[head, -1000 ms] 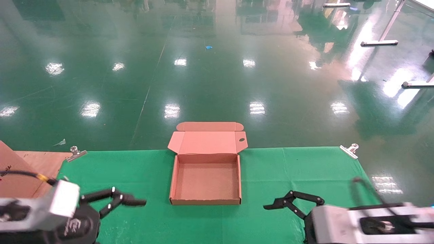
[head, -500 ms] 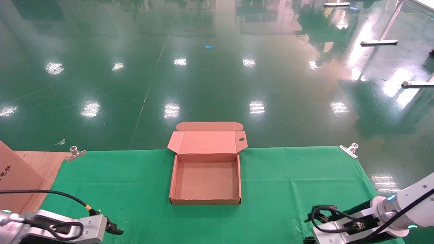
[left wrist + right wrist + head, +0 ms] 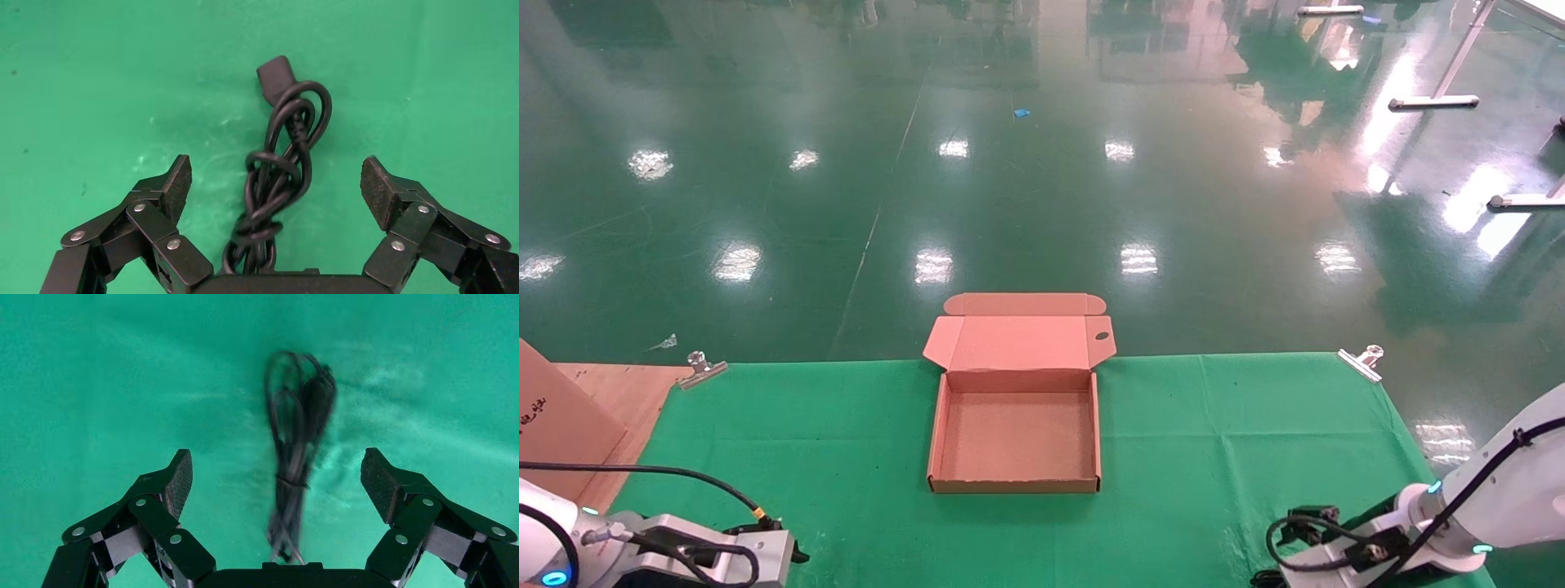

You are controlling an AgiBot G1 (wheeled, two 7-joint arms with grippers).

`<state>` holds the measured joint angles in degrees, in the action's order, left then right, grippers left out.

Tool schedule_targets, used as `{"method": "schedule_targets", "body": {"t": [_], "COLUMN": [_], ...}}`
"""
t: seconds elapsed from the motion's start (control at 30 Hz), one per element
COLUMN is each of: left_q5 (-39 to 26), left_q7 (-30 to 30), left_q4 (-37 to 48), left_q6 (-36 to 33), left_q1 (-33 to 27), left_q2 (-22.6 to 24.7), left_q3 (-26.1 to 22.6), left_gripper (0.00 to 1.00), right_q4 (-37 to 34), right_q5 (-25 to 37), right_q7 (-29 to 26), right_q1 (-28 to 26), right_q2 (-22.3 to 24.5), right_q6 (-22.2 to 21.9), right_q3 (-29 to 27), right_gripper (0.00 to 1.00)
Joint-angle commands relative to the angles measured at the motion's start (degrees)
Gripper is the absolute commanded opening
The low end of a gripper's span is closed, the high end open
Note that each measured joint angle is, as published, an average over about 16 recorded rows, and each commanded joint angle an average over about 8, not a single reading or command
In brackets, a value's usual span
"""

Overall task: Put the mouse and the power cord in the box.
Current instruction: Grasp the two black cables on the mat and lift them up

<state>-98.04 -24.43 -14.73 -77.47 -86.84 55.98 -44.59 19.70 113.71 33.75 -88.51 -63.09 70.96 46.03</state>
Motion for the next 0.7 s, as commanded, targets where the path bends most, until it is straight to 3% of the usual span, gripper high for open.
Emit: {"method": "schedule_targets", "body": {"t": [0.03,0.33,0.4,0.6,0.67,0.7], "left_q5": [-0.04,-0.41,-0.17,0.17,0.31,0.39], "left_q7": [-1.49,-4.72,-5.45,-7.50,-8.03,-8.25], "left_q4": [1.86,6.72,7.39,9.06,9.62,9.90], "left_q6": [1.06,4.12,4.45,4.45,4.29,4.21], "left_q1": [-0.11,-1.19,-1.38,-1.81,-1.92,-1.95], "left_q2": [0.75,2.05,2.10,2.38,2.38,2.35], "left_q3": [0.03,-0.04,0.15,0.38,0.47,0.52], "left_gripper": [1.00,1.00,1.00,0.25,0.00,0.00], "right_q4": [-3.05,-10.40,-11.45,-14.29,-15.07,-15.42], "right_q5": [-0.19,-0.25,-0.24,-0.60,-0.79,-0.87], "right_q7": [1.58,7.58,8.66,10.59,11.07,11.32], "right_q1": [-0.58,-2.07,-2.38,-3.31,-3.50,-3.57], "right_q2": [-0.91,-3.50,-3.85,-4.66,-4.85,-4.93], "right_q6": [-1.39,-5.33,-5.88,-6.26,-6.07,-5.95], "right_q3": [-0.20,-0.28,-0.27,-0.51,-0.62,-0.67], "right_gripper": [1.00,0.99,0.78,0.04,0.00,0.00]}}
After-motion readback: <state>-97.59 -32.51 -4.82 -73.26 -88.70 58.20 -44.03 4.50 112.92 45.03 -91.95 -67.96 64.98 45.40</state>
